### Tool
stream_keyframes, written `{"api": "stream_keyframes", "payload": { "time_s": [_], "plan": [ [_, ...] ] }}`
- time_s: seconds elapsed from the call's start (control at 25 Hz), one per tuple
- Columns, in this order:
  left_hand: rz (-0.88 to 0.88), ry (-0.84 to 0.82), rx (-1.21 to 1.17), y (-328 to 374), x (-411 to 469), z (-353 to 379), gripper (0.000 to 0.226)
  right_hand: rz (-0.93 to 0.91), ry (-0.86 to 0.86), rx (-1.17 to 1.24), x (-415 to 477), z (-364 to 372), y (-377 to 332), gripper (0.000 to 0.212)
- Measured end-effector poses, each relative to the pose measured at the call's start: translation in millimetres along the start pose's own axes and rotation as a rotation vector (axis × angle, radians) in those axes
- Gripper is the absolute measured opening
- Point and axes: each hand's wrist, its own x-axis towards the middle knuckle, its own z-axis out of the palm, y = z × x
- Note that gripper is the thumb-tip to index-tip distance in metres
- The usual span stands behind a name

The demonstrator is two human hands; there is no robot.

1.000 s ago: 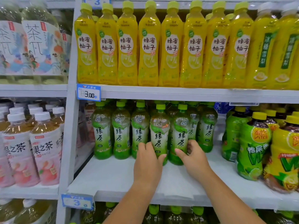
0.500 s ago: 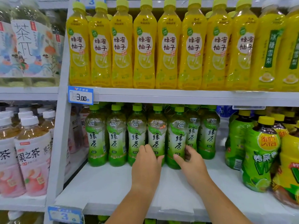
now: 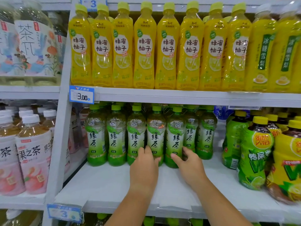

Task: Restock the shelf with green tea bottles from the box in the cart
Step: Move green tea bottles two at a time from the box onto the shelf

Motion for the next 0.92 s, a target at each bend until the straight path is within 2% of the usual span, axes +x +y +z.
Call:
{"api": "stream_keyframes", "payload": {
  "time_s": [0.32, 0.52, 0.72, 0.84, 0.92],
  "plan": [
    [-0.013, 0.016, -0.034, 3.7, -2.9, -5.0, 0.041, 0.015, -0.017, -0.054, -3.0, -2.3, -8.6, 0.039],
    [-0.021, 0.054, -0.173, -2.6, -3.6, -5.0, 0.032, 0.025, -0.036, -0.082, -9.6, -1.3, -13.7, 0.028],
    [-0.107, -0.013, -0.429, -8.0, -4.4, -8.7, 0.055, 0.050, -0.086, -0.144, -21.2, -2.1, -26.6, 0.034],
    [-0.168, -0.115, -0.605, -9.5, -6.5, -11.3, 0.063, 0.111, -0.096, -0.146, -32.8, -6.4, -35.3, 0.028],
    [-0.188, -0.199, -0.662, -10.2, -13.4, -13.8, 0.064, 0.144, -0.107, -0.137, -42.9, -10.2, -40.0, 0.038]
  ]
}}
